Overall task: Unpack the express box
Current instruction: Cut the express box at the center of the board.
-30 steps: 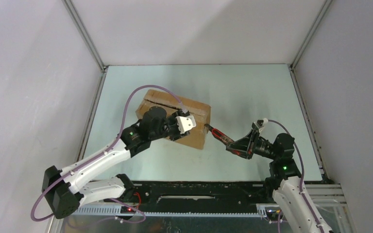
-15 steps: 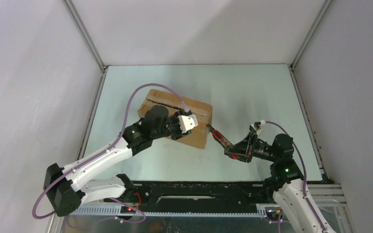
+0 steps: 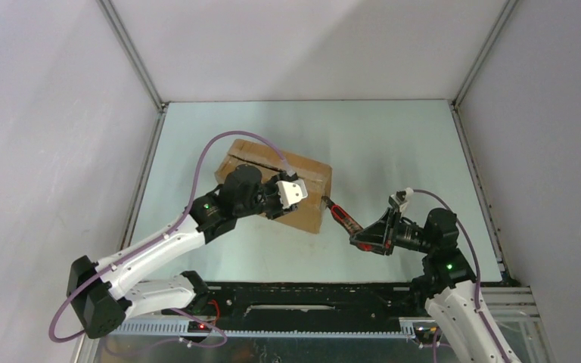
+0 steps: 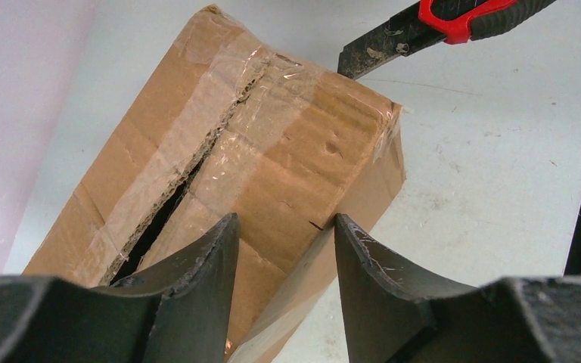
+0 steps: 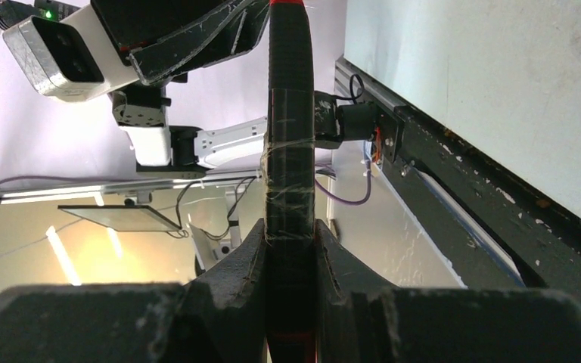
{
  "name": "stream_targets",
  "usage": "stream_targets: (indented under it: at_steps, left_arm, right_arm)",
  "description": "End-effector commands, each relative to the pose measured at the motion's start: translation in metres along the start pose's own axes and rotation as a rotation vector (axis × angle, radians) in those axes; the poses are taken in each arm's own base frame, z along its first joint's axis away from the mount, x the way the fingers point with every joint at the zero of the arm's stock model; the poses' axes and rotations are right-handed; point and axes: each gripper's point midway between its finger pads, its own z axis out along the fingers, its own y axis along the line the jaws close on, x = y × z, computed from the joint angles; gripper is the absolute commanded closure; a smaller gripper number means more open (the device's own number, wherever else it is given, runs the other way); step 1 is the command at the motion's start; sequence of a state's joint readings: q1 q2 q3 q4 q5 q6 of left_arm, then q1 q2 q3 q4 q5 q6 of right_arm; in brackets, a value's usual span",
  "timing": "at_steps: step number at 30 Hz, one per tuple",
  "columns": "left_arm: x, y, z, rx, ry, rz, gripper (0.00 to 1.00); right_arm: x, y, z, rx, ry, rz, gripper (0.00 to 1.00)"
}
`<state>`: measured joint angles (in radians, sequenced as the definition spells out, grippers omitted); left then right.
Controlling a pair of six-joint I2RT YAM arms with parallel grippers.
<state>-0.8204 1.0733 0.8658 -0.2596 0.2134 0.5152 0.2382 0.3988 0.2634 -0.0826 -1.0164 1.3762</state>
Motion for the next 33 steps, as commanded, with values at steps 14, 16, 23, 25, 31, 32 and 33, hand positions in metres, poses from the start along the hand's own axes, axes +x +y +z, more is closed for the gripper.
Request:
stream_targets:
  at_steps: [14, 16, 23, 25, 31, 32, 33]
  left_arm:
    - [-0.048, -0.013, -0.04, 0.1, -0.073, -0.141, 0.13]
    - [-0.066, -0.018, -0.05, 0.144, -0.108, -0.183, 0.06]
    - [-0.143, -0.017, -0.048, 0.25, -0.314, -0.672, 0.01]
    - [-0.15, 0.0, -0.051, 0.189, -0.347, -0.85, 0.0]
    - [-0.149, 0.026, -0.051, 0.123, -0.549, -1.337, 0.0]
    - [-0.154, 0.028, -0.052, 0.142, -0.595, -1.381, 0.0]
    - [-0.16, 0.029, -0.053, 0.161, -0.634, -1.403, 0.0]
  right_arm:
    - [0.0, 0.022, -0.019, 0.215, -0.029, -0.31, 1.0]
    - [0.0, 0.033, -0.021, 0.207, -0.034, -0.358, 1.0]
    - [-0.001, 0.093, -0.018, 0.044, -0.048, -0.514, 1.0]
    - [-0.009, 0.094, -0.017, 0.068, -0.071, -0.535, 1.0]
    - [-0.017, 0.115, -0.006, -0.008, -0.057, -0.548, 1.0]
    - [-0.019, 0.117, -0.004, -0.014, -0.062, -0.55, 1.0]
    - [-0.02, 0.119, -0.003, -0.019, -0.066, -0.55, 1.0]
